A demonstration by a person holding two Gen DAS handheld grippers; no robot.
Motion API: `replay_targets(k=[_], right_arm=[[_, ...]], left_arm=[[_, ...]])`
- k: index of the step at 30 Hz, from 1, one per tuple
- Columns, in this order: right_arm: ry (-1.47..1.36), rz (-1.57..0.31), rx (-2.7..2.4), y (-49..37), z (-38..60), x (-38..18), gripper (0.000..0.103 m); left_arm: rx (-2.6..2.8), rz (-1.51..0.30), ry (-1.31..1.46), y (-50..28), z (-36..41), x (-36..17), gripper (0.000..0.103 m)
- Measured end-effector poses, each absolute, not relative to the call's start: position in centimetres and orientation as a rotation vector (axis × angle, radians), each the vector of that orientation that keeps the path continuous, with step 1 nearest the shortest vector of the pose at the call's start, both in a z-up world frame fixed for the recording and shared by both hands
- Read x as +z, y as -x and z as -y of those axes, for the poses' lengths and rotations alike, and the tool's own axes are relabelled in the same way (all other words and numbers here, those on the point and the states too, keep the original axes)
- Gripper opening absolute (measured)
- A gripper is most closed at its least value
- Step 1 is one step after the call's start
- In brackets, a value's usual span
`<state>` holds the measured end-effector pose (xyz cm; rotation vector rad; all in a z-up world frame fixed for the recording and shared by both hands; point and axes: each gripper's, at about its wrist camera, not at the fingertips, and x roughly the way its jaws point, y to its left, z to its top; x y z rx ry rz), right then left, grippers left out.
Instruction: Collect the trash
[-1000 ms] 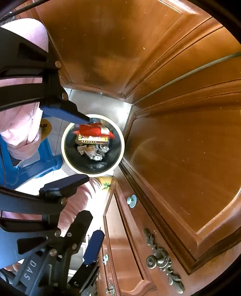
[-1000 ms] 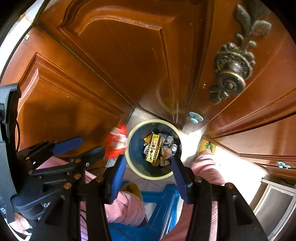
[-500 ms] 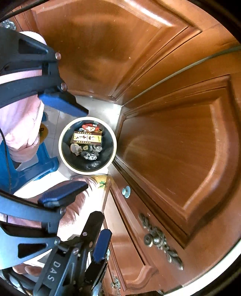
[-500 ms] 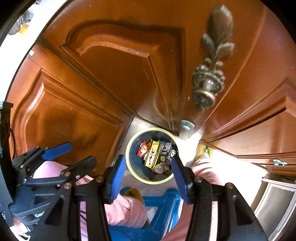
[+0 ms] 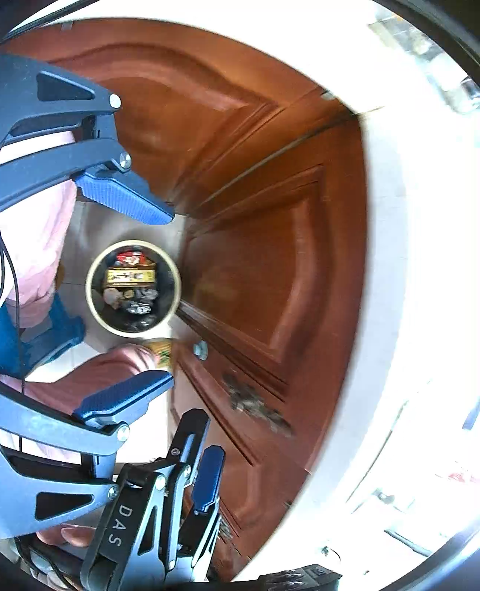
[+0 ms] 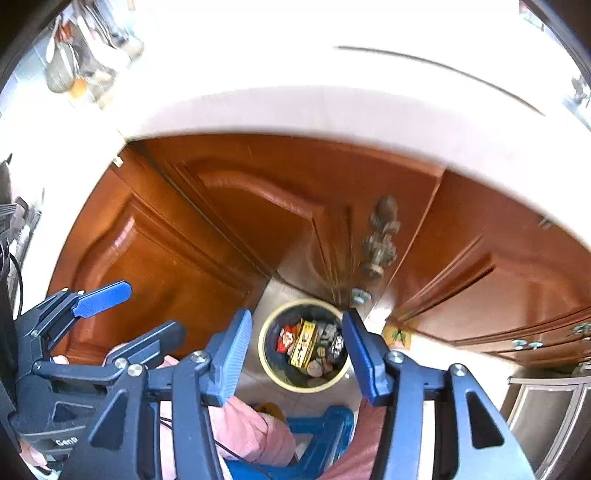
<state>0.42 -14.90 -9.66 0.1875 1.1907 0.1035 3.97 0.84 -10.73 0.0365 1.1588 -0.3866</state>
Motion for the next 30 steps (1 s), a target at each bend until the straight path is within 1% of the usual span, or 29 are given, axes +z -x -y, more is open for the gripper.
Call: replay_targets(k=[6,8,13,21,23,25,29,30], right_arm=[[-0.174,-1.103,0.087,0.1,15.0,-4.2,0.054],[-0.173,-1.079,0.072,0.2,14.9,-2.5,0.058],[-0.180,-1.015,0.064,1.1,14.7,1.3,0.064],[-0.159,-0.917,0.064,2.5,14.2,6.8,0.065],[-0.143,-0.883,0.043,2.9,13.8,8.1,0.070],[-0.137,-0.850,0.031,3.2,13.6,9.3,0.073],[-0.147,-0.787,0.041,3.7,13.2,11.6,0.074],[-0.149,-0.777,0.041,3.8,13.2,11.9,0.074]], left_arm=[[-0.357,-1.069,-0.038,-4.3,-1.1,-5.6,0.079],[-0.343,-1.042,-0.035,-4.4,-1.2,-3.7,0.079],[-0.324,-0.981,-0.032,-4.5,-1.9,0.4,0.079],[-0.311,-0.886,-0.037,-3.3,-2.4,6.0,0.079],[-0.302,-0.863,-0.028,-3.0,-2.5,7.3,0.079],[-0.293,-0.838,-0.015,-2.8,-3.0,8.9,0.080],[-0.256,-0.783,-0.002,-2.3,-3.6,11.5,0.092],[-0.247,-0.779,-0.003,-2.2,-3.8,12.0,0.093]])
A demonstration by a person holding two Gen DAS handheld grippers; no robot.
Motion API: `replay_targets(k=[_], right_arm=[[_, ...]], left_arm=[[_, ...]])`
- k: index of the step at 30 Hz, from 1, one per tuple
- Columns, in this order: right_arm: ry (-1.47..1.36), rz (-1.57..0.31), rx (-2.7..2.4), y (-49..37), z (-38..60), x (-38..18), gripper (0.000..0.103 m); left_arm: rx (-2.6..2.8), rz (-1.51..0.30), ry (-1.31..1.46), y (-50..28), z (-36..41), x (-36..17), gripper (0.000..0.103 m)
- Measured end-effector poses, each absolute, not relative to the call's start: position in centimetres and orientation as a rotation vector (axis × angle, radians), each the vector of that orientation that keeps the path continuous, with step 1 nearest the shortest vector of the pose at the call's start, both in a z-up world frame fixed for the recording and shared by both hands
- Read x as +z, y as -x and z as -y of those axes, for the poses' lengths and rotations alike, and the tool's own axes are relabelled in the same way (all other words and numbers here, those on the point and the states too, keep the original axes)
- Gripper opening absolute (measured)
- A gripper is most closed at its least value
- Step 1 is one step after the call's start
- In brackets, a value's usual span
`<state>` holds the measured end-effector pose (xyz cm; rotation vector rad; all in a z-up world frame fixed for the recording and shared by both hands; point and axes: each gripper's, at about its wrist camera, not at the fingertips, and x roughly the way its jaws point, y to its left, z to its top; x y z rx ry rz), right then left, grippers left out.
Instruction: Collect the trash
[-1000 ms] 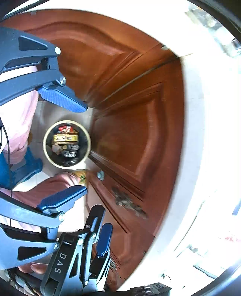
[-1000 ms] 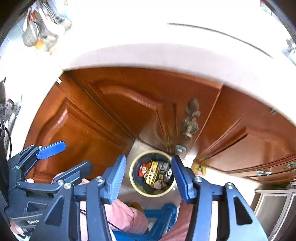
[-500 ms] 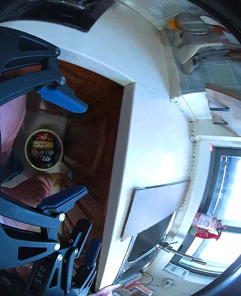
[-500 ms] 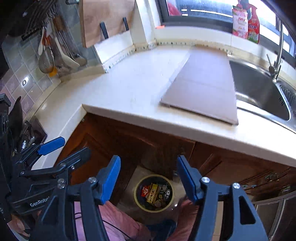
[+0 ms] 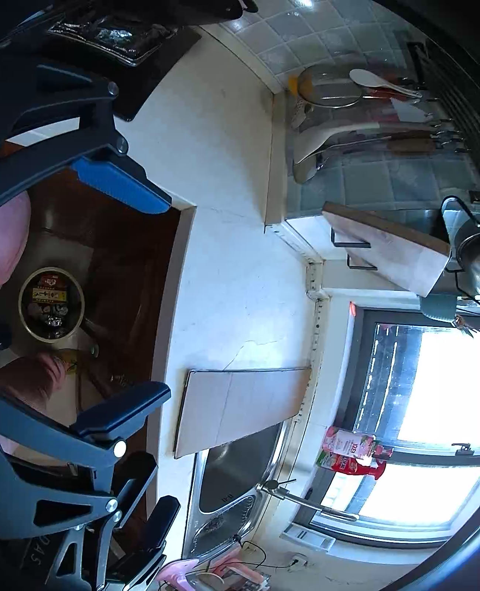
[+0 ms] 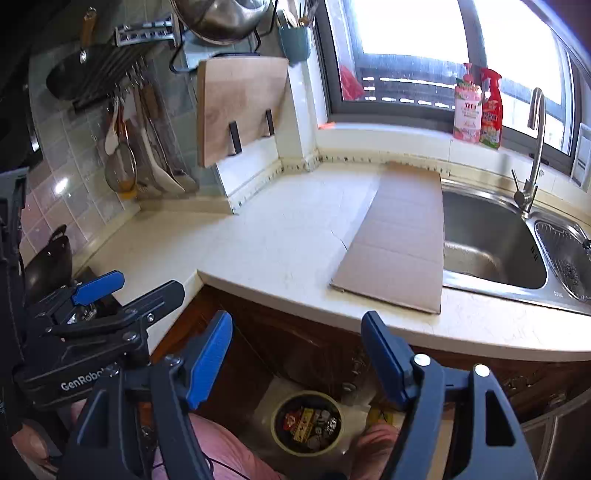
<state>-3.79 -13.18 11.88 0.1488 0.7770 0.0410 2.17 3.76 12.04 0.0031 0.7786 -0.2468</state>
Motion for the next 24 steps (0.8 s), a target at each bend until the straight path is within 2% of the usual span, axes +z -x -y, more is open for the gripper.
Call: replay_targets(k=[13,24], right_arm=[[-0.158,-0.695,0.005,5.1,13.5,14.4,0.076],[-0.158,-0.678,-0.026,5.2,13.8,14.4,0.076]], left_arm=[[-0.205,-0.708,-0.036,-1.0,-3.4,14.9,0.093],[-0.205,-0.707,-0.043,-1.0,-3.1,15.0,0.093]])
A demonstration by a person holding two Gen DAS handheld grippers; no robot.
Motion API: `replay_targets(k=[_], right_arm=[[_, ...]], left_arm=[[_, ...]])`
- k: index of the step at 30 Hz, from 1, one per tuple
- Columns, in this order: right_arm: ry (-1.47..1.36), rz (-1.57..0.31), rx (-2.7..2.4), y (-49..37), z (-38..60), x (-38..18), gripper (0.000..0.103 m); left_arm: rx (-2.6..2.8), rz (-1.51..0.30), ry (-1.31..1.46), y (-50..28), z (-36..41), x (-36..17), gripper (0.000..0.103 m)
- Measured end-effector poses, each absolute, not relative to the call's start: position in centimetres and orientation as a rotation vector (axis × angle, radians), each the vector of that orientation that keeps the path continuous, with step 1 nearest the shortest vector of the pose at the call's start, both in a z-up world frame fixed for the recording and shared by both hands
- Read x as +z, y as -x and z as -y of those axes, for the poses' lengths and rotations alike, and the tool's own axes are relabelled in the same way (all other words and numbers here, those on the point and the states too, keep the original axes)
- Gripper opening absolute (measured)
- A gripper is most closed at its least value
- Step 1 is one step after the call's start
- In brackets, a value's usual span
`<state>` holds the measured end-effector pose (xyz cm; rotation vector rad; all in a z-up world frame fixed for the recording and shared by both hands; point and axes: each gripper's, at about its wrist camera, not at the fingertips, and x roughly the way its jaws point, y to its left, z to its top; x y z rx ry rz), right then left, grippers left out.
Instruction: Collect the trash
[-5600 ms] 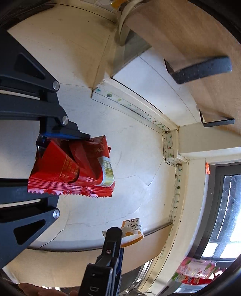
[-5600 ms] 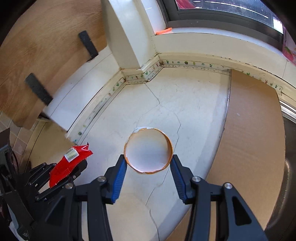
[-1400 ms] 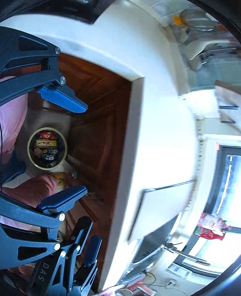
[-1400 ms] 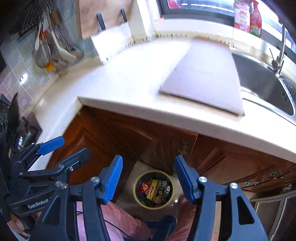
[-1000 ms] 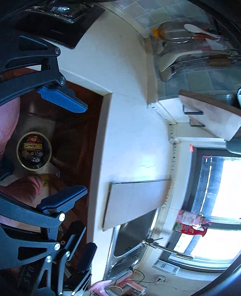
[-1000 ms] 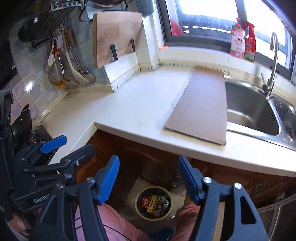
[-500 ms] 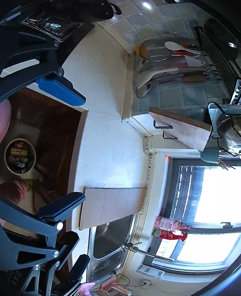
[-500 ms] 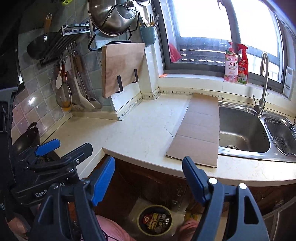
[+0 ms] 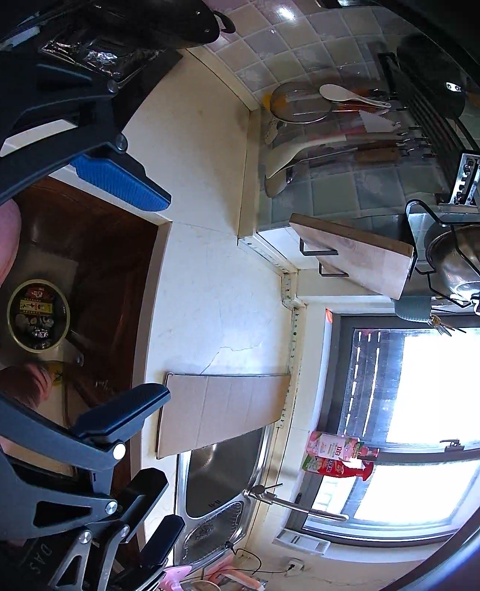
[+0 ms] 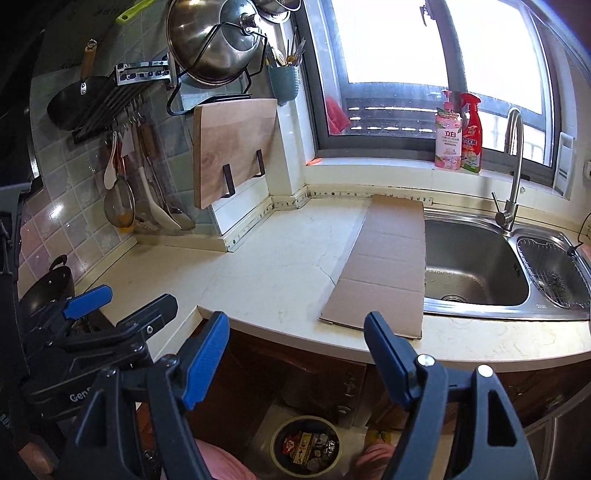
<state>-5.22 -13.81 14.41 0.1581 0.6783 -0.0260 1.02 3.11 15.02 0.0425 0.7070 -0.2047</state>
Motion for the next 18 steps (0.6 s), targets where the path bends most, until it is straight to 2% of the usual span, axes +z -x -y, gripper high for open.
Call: replay_targets(k=[18], right_arm=[[-0.154,-0.674,-0.073,4.6,14.5,14.1,0.076]], left_arm=[[-0.210,-0.730,-0.080,-2.1,-2.0,14.3,0.093]])
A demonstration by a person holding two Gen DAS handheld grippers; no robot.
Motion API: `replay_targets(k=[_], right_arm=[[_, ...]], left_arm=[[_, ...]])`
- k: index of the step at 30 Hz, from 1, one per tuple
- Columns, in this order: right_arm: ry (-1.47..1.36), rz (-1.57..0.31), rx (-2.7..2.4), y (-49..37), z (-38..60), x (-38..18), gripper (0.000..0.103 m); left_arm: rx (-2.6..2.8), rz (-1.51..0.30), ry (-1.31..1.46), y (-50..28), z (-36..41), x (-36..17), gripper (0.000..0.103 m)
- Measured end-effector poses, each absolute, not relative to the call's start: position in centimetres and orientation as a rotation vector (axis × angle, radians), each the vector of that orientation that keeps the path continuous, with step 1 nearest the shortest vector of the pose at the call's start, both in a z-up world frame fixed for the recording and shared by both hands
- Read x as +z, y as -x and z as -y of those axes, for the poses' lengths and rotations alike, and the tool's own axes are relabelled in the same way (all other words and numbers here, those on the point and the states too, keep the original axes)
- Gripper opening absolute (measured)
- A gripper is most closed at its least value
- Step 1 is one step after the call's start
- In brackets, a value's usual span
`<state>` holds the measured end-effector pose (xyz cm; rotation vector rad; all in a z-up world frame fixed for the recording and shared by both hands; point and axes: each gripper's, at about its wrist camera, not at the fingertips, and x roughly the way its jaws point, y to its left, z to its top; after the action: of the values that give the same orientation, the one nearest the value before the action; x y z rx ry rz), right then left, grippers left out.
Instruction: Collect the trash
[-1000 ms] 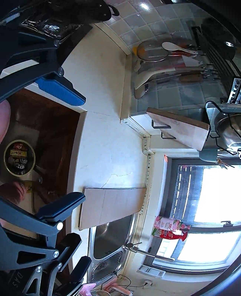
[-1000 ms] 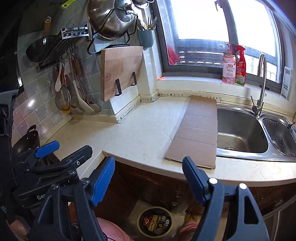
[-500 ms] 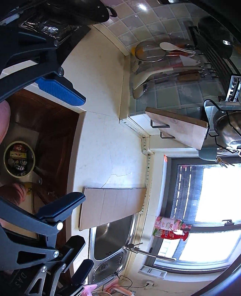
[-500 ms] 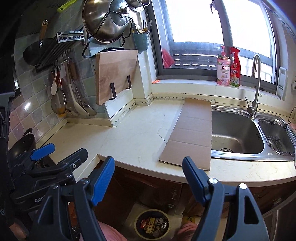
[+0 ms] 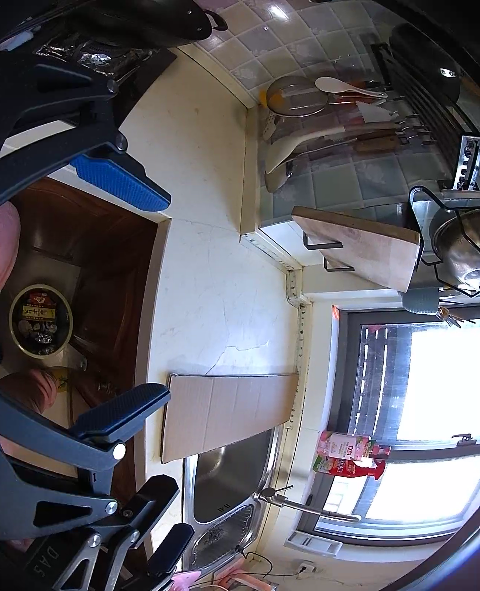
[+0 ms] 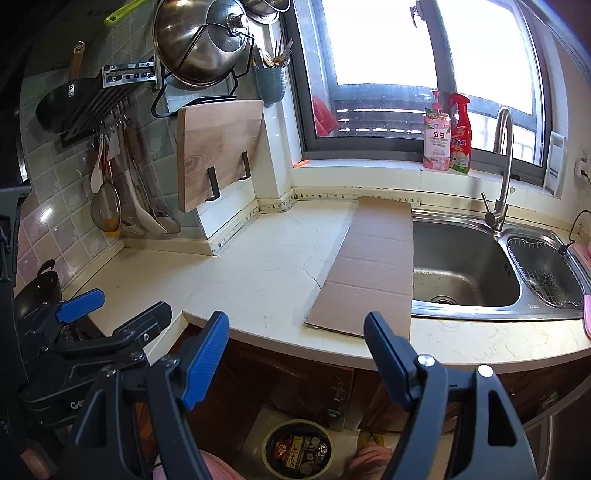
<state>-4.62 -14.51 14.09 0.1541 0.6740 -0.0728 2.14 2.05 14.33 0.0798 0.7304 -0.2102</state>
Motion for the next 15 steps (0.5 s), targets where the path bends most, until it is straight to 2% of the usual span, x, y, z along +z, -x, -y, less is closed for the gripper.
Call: replay_targets(k=[15], right_arm=[[-0.157,-0.673,-0.090,4.21,14.62,13.83,0.076]], left_arm=[[-0.214,-0.745,-0.087,-2.96,-1.83,14.02,0.093]])
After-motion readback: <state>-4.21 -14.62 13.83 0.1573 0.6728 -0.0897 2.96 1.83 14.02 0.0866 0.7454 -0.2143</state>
